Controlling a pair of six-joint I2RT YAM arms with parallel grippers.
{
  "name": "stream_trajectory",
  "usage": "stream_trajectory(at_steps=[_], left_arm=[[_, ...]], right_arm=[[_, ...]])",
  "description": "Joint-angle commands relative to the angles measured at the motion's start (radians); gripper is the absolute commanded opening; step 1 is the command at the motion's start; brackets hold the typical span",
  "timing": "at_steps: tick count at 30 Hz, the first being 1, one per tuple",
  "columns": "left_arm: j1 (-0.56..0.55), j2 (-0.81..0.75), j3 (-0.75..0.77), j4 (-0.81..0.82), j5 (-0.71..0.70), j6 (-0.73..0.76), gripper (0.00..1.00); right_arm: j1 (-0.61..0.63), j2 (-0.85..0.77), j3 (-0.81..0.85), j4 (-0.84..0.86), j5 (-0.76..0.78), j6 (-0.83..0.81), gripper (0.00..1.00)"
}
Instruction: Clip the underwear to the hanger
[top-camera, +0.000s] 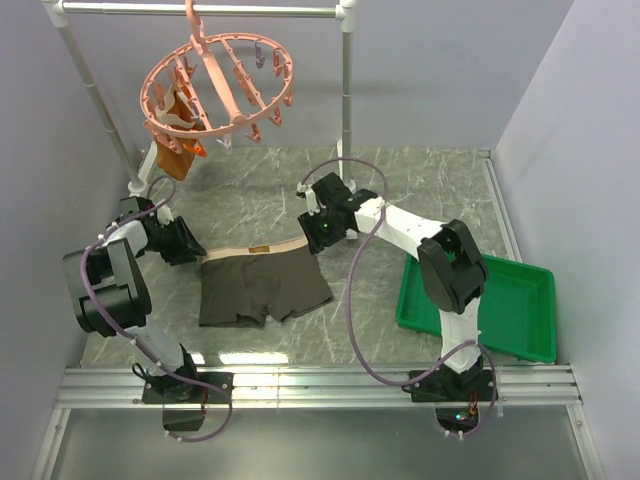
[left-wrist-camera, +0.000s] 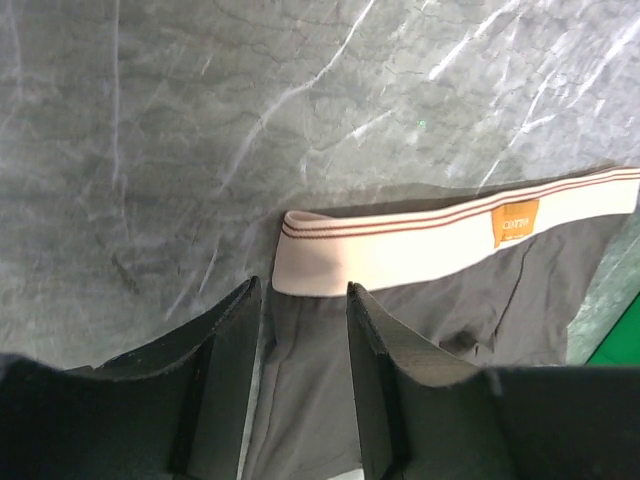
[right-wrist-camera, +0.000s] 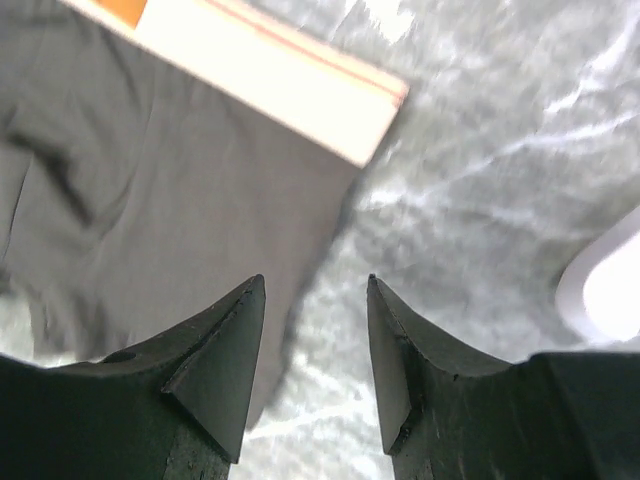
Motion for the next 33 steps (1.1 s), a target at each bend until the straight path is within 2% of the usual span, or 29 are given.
stream_trajectory(at_steps=[1,10,18,20,23,24,26,27,29,33], left_arm=[[-0.014,0.02,-0.002,0.051,-0.004,0.017,0.46],[-0.035,0.046,-0.031,0.103,-0.007,-0.001,0.46],[-0.047,0.061,-0.033,0.134,-0.014,-0.018,0.43],[-0.051,0.064,-0.034,0.14,-0.014,-0.021,0.4],[-0.057,0.072,-0.037,0.138,-0.017,-0.018,0.28],[-0.057,0.075,-0.041,0.14,-0.017,-0.018,0.22],[-0.058,0.072,-0.042,0.14,-0.021,-0.017,0.14],[-0.057,0.064,-0.039,0.131,-0.023,-0.012,0.08],[-0.054,0.043,-0.036,0.123,-0.033,-0.003,0.01],[-0.038,-0.084,-0.033,0.111,-0.04,0.042,0.0]], right_arm=[[0.009,0.035,0.066,0.059,0.056,0.024,0.53],[0.006,0.118,0.153,0.049,0.122,0.036,0.56],[-0.022,0.22,0.224,0.018,-0.002,0.082,0.53],[-0.033,0.236,0.23,0.018,-0.035,0.093,0.49],[-0.046,0.241,0.227,0.021,-0.078,0.101,0.38],[-0.048,0.238,0.222,0.025,-0.084,0.102,0.27],[-0.053,0.223,0.207,0.035,-0.102,0.104,0.14],[-0.054,0.218,0.205,0.029,-0.104,0.104,0.02],[-0.056,0.185,0.184,0.029,-0.121,0.105,0.0],[-0.065,0.077,0.081,0.073,-0.107,0.105,0.0]])
